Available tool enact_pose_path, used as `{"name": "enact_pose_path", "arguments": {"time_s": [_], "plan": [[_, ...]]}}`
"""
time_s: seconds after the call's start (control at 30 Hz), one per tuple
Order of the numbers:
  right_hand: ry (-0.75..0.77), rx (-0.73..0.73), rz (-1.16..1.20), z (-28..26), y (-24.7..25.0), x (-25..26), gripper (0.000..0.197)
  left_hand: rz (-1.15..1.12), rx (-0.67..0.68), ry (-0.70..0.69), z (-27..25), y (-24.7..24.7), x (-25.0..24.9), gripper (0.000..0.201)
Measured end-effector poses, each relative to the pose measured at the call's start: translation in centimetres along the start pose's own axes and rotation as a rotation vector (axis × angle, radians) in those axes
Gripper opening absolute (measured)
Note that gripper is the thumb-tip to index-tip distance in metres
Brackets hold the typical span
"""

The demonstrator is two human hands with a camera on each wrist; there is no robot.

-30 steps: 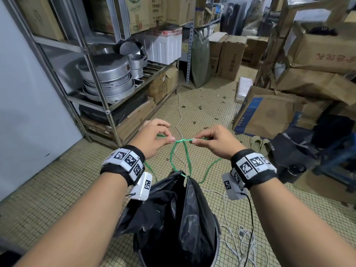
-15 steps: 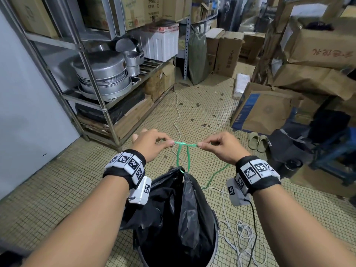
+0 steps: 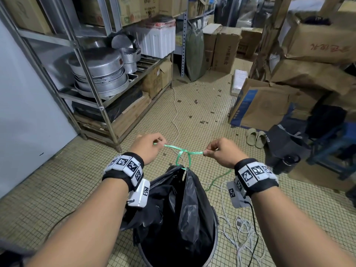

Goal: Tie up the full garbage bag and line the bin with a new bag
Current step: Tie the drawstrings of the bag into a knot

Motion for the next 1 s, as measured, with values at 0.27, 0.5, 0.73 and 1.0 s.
{"name": "enact_pose_path", "arguments": {"time_s": [0.27, 0.5, 0.73, 1.0], "plan": [[0.073, -0.001, 0.073, -0.4, -1.2, 0.9, 0.016, 0.122, -0.041, -0.022, 0.2, -1.7, -0.1, 0.024], [0.083, -0.036, 0.092, -0.4, -2.1, 0.6, 0.018, -0.027, 0.069, -0.048, -0.2, -2.9, -0.3, 0.023], [0.092, -0.042, 0.157, -1.3, -2.7, -0.3, 0.021, 0.061, 0.023, 0.006, -0.7, -2.9, 0.2, 0.027], [-0.014, -0.031, 0.145, -1.4, -3.2, -2.4, 0.02, 0.022, 0.018, 0.002, -0.5, -3.2, 2.0, 0.025]]}}
Point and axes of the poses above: each hand's wrist, its own z-axis towards the middle knuckle, its own y-axis out of the back of the hand, x = y × z, the point moved 6 cm from there along z, towards the middle knuckle, and after that the axes turned 5 degrees about x, right-handed, at the moved point
